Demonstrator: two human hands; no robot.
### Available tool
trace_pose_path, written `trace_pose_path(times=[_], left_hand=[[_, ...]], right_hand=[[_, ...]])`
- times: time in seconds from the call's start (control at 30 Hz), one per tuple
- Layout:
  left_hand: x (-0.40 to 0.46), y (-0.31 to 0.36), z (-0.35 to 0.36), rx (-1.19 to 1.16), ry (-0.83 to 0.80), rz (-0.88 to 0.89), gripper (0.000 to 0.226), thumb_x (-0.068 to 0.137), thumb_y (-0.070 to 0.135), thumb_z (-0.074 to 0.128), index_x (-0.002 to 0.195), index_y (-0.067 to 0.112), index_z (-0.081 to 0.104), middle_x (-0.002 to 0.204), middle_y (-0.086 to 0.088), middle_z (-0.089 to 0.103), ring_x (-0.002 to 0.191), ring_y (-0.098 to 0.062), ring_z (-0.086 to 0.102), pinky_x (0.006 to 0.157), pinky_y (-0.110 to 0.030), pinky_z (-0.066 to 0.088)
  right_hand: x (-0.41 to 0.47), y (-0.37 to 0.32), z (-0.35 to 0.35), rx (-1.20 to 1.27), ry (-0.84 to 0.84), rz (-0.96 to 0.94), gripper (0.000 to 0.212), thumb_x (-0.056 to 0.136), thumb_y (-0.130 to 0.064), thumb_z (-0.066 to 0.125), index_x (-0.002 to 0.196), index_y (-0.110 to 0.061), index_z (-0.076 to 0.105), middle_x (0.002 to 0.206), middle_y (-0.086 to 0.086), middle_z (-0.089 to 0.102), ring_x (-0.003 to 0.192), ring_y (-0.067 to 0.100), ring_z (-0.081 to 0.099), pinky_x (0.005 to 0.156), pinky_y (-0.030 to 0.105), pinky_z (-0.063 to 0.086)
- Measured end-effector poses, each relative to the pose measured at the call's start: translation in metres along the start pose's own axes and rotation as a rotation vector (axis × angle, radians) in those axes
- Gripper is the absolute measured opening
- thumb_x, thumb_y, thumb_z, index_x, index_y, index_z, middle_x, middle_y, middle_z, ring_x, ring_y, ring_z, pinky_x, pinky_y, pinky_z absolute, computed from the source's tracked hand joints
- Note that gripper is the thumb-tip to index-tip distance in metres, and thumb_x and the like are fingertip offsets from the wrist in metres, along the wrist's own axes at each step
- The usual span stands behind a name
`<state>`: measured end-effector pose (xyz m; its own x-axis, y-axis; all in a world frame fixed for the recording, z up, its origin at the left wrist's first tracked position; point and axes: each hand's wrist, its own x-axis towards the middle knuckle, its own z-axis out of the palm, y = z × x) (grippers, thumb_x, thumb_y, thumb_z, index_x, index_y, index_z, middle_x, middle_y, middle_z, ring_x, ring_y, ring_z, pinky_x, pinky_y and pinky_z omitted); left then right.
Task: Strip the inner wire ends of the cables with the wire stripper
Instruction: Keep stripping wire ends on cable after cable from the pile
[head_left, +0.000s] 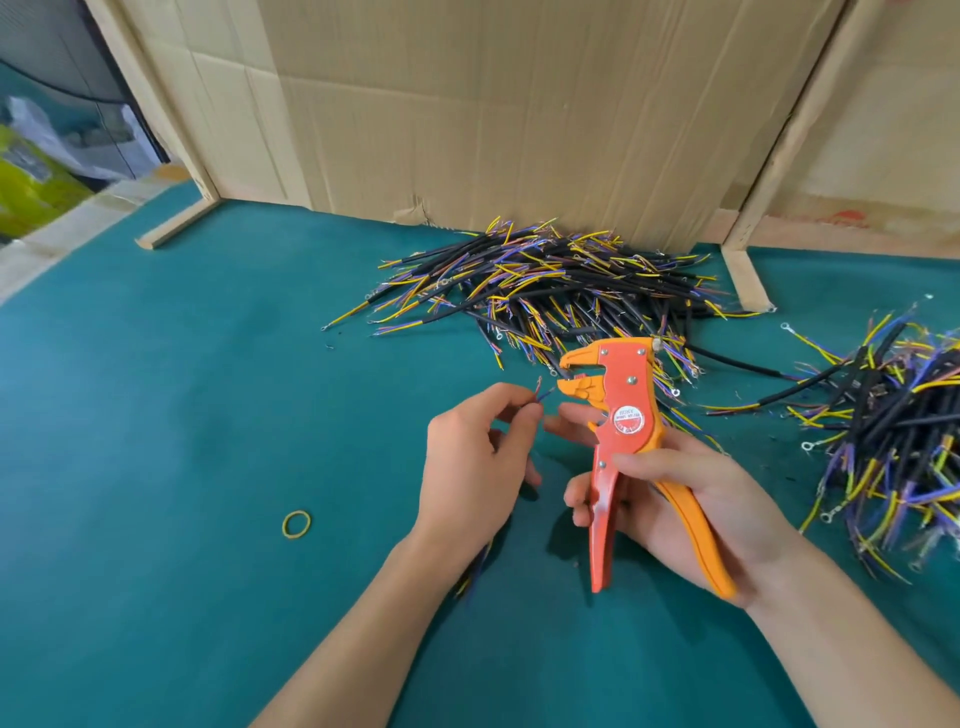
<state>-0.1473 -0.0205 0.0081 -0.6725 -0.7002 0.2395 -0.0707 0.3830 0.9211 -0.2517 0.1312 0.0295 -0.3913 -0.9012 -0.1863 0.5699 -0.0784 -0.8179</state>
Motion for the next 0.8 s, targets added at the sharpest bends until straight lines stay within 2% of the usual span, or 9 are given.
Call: trace_pose_path(times=[0.07, 0.13, 0.2, 0.27, 0.33, 0.43, 0.53, 0.67, 0.8], left_hand=[[0.0014, 0.0, -0.0025, -0.064, 0.034, -0.04, 0.012, 0.098, 0.015, 0.062, 0.09, 0.021, 0.068, 0.075, 0.012, 0.065, 0.048, -0.016, 0.065, 0.036, -0.021, 0.04], [0.0034, -0.0012, -0.0039, -0.085, 0.079, -0.059, 0.012, 0.098, 0.015, 0.063, 0.09, 0.02, 0.069, 0.074, 0.01, 0.065, 0.047, -0.014, 0.065, 0.035, -0.022, 0.04], [0.0039, -0.0022, -0.0034, -0.06, 0.118, -0.034, 0.014, 0.098, 0.013, 0.063, 0.087, 0.021, 0.069, 0.073, 0.01, 0.066, 0.046, -0.011, 0.063, 0.041, -0.019, 0.043], [0.0033, -0.0022, -0.0021, -0.037, 0.135, 0.0, 0.017, 0.097, 0.012, 0.064, 0.086, 0.024, 0.069, 0.073, 0.009, 0.067, 0.045, -0.009, 0.06, 0.048, -0.014, 0.044], [0.0026, -0.0029, -0.0015, -0.022, 0.137, 0.025, 0.021, 0.097, 0.012, 0.063, 0.084, 0.028, 0.069, 0.072, 0.008, 0.067, 0.045, -0.008, 0.058, 0.05, -0.013, 0.045], [0.0022, -0.0039, -0.0007, 0.025, 0.128, 0.06, 0.022, 0.097, 0.015, 0.062, 0.082, 0.029, 0.07, 0.071, 0.009, 0.065, 0.046, -0.009, 0.058, 0.053, -0.022, 0.049], [0.0012, -0.0035, -0.0001, 0.079, 0.116, 0.109, 0.014, 0.097, 0.017, 0.061, 0.091, 0.028, 0.067, 0.073, 0.007, 0.065, 0.049, -0.012, 0.058, 0.057, -0.03, 0.051], [-0.0007, -0.0029, 0.0002, 0.118, 0.112, 0.164, 0.016, 0.094, 0.021, 0.059, 0.084, 0.018, 0.071, 0.068, 0.003, 0.063, 0.056, -0.019, 0.059, 0.06, -0.037, 0.052], [-0.0011, -0.0015, 0.0001, 0.133, 0.104, 0.175, 0.017, 0.093, 0.021, 0.059, 0.084, 0.015, 0.073, 0.067, 0.003, 0.064, 0.055, -0.016, 0.059, 0.061, -0.038, 0.052]], right_hand=[[-0.0002, -0.0007, 0.0002, 0.012, 0.047, 0.021, 0.051, 0.081, -0.004, 0.067, 0.133, -0.002, 0.063, 0.132, 0.029, 0.063, 0.081, 0.038, 0.069, 0.075, 0.045, 0.059], [-0.0016, -0.0022, -0.0005, 0.047, 0.069, 0.054, 0.042, 0.089, -0.014, 0.064, 0.13, -0.004, 0.065, 0.128, 0.034, 0.062, 0.089, 0.04, 0.071, 0.082, 0.047, 0.06], [-0.0046, -0.0049, -0.0032, 0.048, 0.024, 0.118, 0.038, 0.096, -0.023, 0.064, 0.131, -0.011, 0.067, 0.13, 0.034, 0.062, 0.104, 0.045, 0.07, 0.09, 0.052, 0.057], [-0.0066, -0.007, -0.0056, 0.027, -0.032, 0.187, 0.046, 0.092, -0.031, 0.073, 0.135, -0.018, 0.064, 0.132, 0.032, 0.061, 0.113, 0.05, 0.065, 0.093, 0.06, 0.054], [-0.0055, -0.0069, -0.0058, 0.01, -0.018, 0.215, 0.058, 0.084, -0.037, 0.081, 0.137, -0.02, 0.063, 0.129, 0.032, 0.063, 0.106, 0.05, 0.067, 0.091, 0.064, 0.053], [-0.0023, -0.0043, -0.0017, -0.026, 0.033, 0.191, 0.066, 0.077, -0.04, 0.086, 0.135, -0.016, 0.064, 0.108, 0.032, 0.066, 0.084, 0.045, 0.068, 0.083, 0.06, 0.056], [-0.0038, -0.0043, 0.0014, -0.063, -0.016, 0.189, 0.06, 0.08, -0.029, 0.085, 0.133, -0.012, 0.063, 0.095, 0.03, 0.063, 0.079, 0.042, 0.065, 0.078, 0.055, 0.055], [-0.0074, -0.0069, 0.0018, -0.106, -0.047, 0.186, 0.054, 0.077, -0.012, 0.081, 0.128, -0.004, 0.064, 0.089, 0.027, 0.06, 0.075, 0.04, 0.061, 0.071, 0.051, 0.056], [-0.0077, -0.0067, 0.0033, -0.141, -0.024, 0.173, 0.048, 0.075, -0.005, 0.079, 0.12, 0.004, 0.065, 0.087, 0.027, 0.057, 0.071, 0.039, 0.06, 0.066, 0.049, 0.055]])
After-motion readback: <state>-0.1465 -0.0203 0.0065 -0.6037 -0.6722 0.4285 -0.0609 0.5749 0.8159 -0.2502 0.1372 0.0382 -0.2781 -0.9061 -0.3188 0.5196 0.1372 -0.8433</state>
